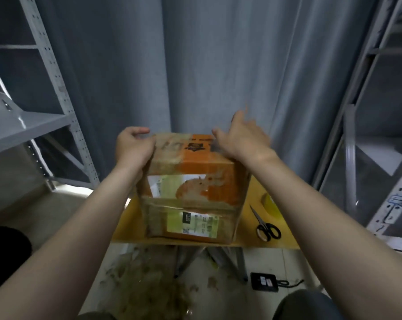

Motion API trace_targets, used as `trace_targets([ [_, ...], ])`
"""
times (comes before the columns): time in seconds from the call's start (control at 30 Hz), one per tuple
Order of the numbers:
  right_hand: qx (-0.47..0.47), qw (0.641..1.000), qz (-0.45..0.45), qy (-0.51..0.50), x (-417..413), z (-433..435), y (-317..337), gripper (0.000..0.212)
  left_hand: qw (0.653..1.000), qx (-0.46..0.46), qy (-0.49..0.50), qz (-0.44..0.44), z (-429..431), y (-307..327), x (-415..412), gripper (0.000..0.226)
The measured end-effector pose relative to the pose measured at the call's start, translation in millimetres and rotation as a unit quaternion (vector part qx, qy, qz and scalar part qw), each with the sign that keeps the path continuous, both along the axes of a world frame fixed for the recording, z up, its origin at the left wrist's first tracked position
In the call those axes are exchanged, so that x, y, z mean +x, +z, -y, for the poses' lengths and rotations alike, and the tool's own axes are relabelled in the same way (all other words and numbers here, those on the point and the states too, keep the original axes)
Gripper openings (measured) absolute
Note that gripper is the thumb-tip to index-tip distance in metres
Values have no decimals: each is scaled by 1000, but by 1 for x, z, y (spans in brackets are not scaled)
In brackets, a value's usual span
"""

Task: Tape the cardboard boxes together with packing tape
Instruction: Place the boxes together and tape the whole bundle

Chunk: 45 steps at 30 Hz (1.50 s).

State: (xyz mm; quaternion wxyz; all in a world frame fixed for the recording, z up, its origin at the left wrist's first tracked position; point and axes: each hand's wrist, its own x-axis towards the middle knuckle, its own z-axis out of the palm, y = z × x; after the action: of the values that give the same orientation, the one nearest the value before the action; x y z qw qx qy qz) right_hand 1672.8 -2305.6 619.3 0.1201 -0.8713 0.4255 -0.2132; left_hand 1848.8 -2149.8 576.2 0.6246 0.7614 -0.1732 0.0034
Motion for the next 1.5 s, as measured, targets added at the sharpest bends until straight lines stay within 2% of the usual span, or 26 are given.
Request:
trace_targets([
  [0.1, 2, 997, -75, 17, 5, -15, -14, 82, 980, 196, -23, 15, -8, 4, 10, 49],
  [0.2, -25, 993, -103, 60, 9, -15, -15, 81, 949, 302, -82, 34, -4, 5, 15, 60],
  [0.33, 13, 992, -114, 59, 11, 4, -13, 72, 914, 386, -101, 78, 3, 0, 19, 68],
  [0.47, -25, 993, -110, 31, 31, 24, -12, 58, 901, 414, -97, 89, 5, -1, 21, 72],
  [0.63, 15, 996, -93, 3, 45, 55, -13, 22, 900, 424, -76, 70, 5, -3, 27, 79],
  [0.7, 31, 997, -64, -7, 47, 60, -15, 28, 898, 430, -68, 66, 5, -3, 25, 82],
  [0.8, 16, 999, -25, -32, 46, 52, -15, 50, 907, 413, -63, 55, 2, -1, 21, 82],
  [0.87, 36, 998, -34, -44, 42, 45, -13, 60, 909, 409, -63, 46, 1, 0, 17, 83],
  [0.93, 99, 992, -59, -42, 32, 41, -11, 69, 909, 410, -60, 49, -1, 2, 11, 82],
  [1.0, 140, 985, -95, -30, 18, 35, -12, 75, 907, 411, -45, 84, -3, 5, 4, 75],
  [1.03, 117, 989, -93, -21, 14, 33, -14, 76, 906, 408, -36, 109, -4, 7, 0, 71],
  [1.1, 13, 999, -47, -16, 8, 29, -12, 70, 913, 382, -14, 144, -5, 11, -8, 68],
  [1.2, -86, 994, 51, -32, 0, 16, 0, 62, 949, 288, 20, 130, -12, 12, -17, 72],
  [1.33, -85, 989, 119, -29, -16, -1, -17, 48, 986, 162, 30, 22, -27, -2, -27, 71],
  [1.5, -70, 988, 137, -22, -40, -27, -83, 27, 988, 150, 20, -40, -46, -48, -47, 64],
])
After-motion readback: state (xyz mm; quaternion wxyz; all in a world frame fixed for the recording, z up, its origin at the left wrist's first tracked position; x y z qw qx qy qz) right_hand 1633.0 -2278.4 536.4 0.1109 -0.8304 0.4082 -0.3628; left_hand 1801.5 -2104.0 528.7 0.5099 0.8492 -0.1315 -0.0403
